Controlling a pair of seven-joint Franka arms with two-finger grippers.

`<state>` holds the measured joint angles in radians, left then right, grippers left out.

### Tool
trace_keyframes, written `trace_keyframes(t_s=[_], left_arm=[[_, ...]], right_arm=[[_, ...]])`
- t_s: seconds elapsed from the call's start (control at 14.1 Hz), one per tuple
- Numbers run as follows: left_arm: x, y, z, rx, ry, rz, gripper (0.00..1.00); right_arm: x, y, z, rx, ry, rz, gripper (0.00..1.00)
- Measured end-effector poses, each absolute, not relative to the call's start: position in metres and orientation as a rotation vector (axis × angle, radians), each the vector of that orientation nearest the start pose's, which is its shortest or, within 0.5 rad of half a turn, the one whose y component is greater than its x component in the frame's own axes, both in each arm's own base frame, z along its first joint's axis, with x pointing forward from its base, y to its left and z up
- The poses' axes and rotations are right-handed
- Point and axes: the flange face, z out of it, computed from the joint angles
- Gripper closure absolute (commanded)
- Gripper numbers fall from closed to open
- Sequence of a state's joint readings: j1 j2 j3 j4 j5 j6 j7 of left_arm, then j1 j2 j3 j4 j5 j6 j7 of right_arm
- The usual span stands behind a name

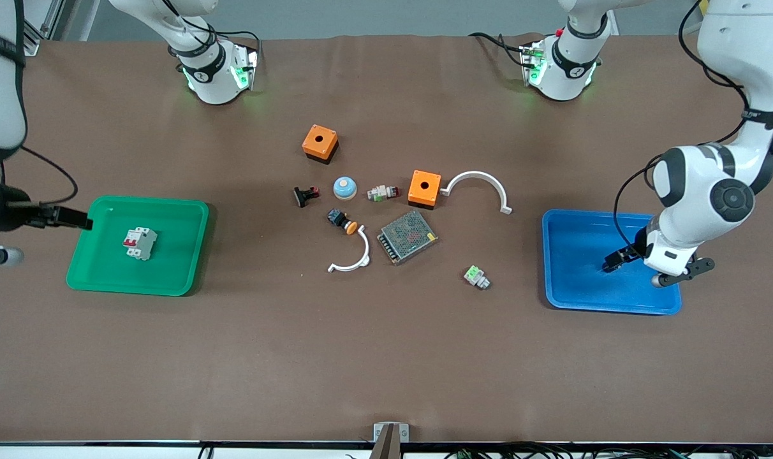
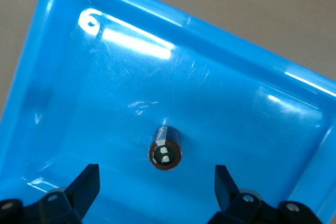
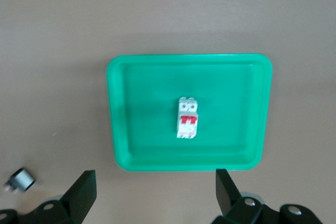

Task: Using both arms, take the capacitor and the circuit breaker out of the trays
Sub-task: 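Grasp the capacitor with the left gripper while the right gripper grasps the breaker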

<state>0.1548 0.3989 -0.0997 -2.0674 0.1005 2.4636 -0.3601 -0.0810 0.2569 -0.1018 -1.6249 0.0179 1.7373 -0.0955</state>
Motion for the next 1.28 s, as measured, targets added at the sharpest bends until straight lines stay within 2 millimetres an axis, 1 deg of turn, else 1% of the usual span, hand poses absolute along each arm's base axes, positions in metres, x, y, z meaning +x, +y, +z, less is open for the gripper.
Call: trace_keyframes(t_s=[0.14, 0.28, 0.43, 0.57, 0.71, 0.85, 0.92, 1.06, 1.13, 1.21, 1.28], left_arm=[[0.589, 0.033, 0.228, -3.071, -0.537, 0.02, 0.18], [0.588, 0.032, 0.221, -3.071, -0.537, 0.038, 0.27], [0.588, 0.032, 0.216, -3.071, -0.538, 0.049, 0.34], [0.588, 0.032, 0.211, -3.071, -0.538, 0.057, 0.37], [0.589, 0.032, 0.208, -3.072, -0.538, 0.055, 0.4], [0.59, 0.032, 0.205, -3.073, -0.539, 0.058, 0.47], [0.591, 0.032, 0.204, -3.073, -0.539, 0.058, 0.5], [0.593, 0.032, 0.203, -3.074, -0.541, 0.055, 0.51], [0.594, 0.032, 0.203, -3.074, -0.542, 0.053, 0.55], [0.596, 0.033, 0.203, -3.075, -0.544, 0.05, 0.61], [0.597, 0.033, 0.202, -3.074, -0.55, 0.049, 0.67]], right_arm=[[0.608, -0.124, 0.423, -3.121, 0.187, 0.191, 0.0], [0.598, -0.136, 0.382, -3.124, 0.22, 0.153, 0.0], [0.585, -0.139, 0.344, -3.13, 0.236, 0.112, 0.0], [0.567, -0.141, 0.306, -3.127, 0.264, 0.062, 0.0], [0.551, -0.14, 0.275, -3.123, 0.284, 0.046, 0.0], [0.541, -0.138, 0.251, -3.13, 0.288, 0.015, 0.01], [0.537, -0.137, 0.24, -3.133, 0.287, 0.003, 0.04], [0.531, -0.135, 0.222, -3.138, 0.287, -0.002, 0.12], [0.53, -0.135, 0.215, -3.139, 0.287, -0.001, 0.18], [0.529, -0.135, 0.207, -3.14, 0.286, 0.006, 0.27], [0.528, -0.135, 0.2, -3.141, 0.286, 0.016, 0.43]])
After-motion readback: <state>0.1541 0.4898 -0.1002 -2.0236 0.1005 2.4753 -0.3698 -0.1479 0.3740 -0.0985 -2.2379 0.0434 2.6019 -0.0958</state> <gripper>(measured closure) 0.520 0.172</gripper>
